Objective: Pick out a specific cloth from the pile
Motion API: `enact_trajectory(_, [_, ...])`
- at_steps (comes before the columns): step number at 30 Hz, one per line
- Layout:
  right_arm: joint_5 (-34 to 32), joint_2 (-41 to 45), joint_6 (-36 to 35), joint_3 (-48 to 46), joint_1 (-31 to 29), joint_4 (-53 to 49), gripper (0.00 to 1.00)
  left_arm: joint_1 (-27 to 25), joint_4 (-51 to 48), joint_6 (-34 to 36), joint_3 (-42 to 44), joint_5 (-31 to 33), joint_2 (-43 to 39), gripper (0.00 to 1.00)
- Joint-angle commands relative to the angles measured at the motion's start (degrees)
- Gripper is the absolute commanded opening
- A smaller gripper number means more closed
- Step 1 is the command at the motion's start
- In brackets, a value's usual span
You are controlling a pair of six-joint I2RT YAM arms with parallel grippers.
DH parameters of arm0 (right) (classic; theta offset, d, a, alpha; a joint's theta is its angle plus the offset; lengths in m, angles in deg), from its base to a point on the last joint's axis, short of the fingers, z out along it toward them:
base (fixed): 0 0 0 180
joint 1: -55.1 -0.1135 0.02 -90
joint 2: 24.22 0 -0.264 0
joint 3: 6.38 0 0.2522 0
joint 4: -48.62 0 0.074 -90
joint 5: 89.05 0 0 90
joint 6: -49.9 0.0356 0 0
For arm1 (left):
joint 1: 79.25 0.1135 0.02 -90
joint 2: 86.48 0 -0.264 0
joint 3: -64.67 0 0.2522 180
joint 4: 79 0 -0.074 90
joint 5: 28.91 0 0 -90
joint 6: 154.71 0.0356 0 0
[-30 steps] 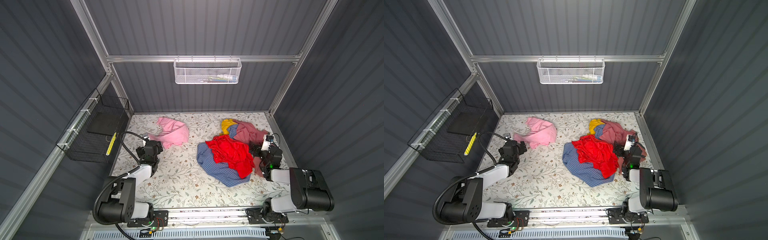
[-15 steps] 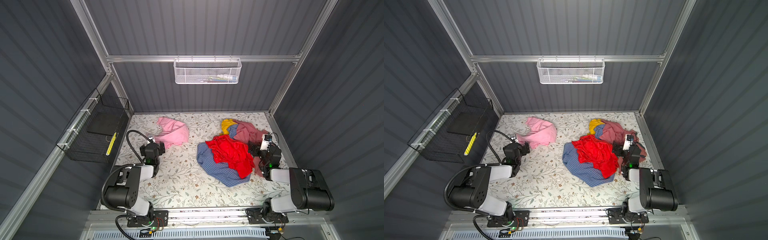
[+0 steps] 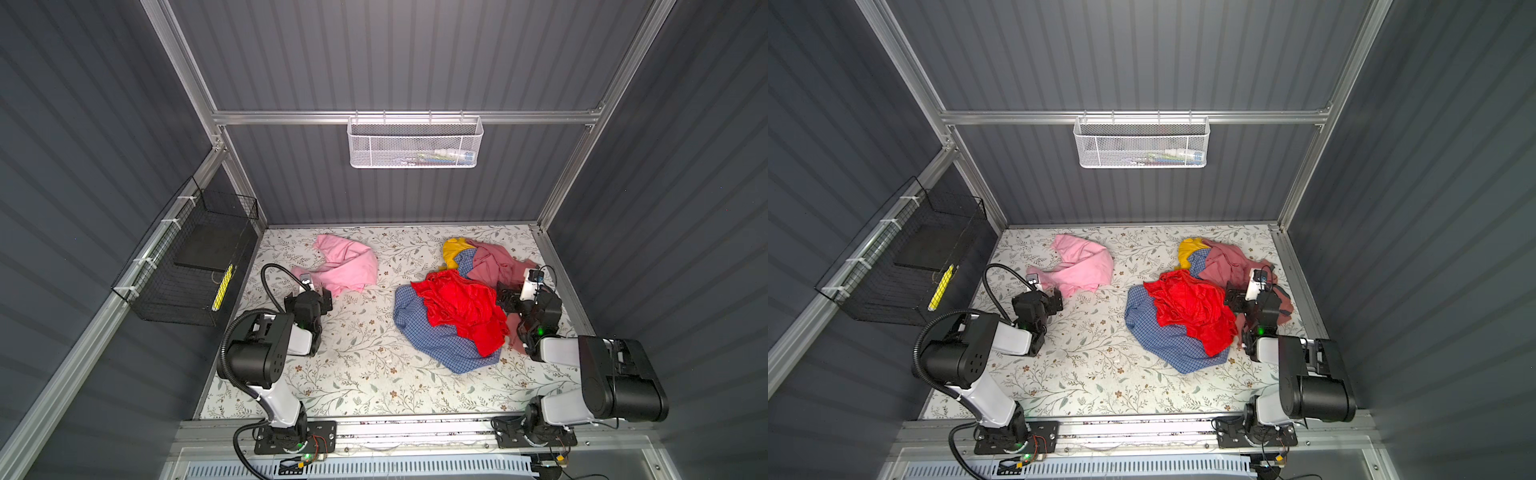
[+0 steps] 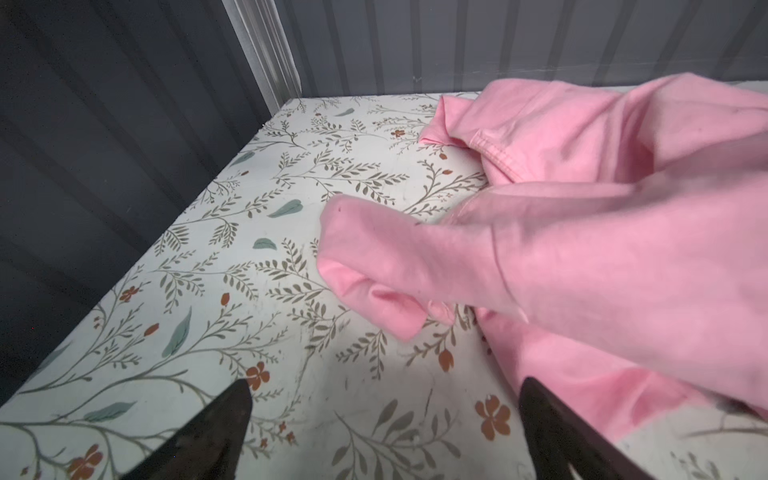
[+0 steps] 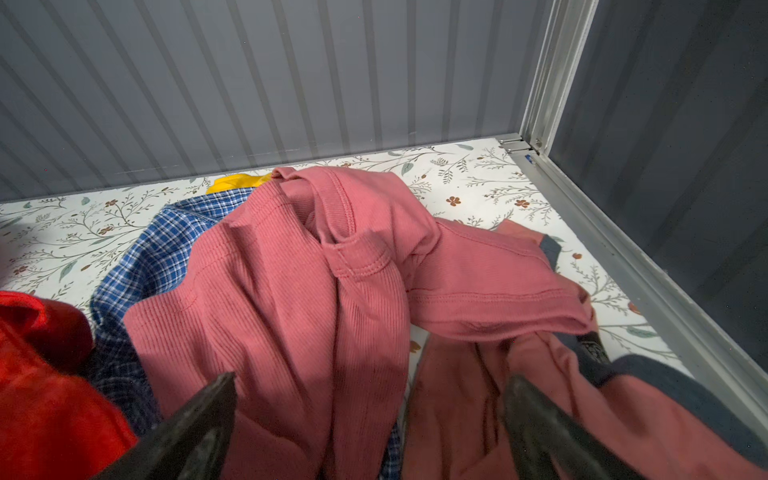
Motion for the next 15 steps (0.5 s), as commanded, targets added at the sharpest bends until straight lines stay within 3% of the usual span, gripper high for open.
enact_trajectory(1, [-0.64,-0.21,-0.58,0.76,-0.31,-0.18,0.99,0.3,0.01,-0.27,-0.49,1.23,0.21,1.0])
enact_trajectory(15, [-0.88,-0.17,-0.66,0.75,-0.36,-0.11,0.99,0.3,0.06,-0.3,-0.52,1.13,0.2,1.0])
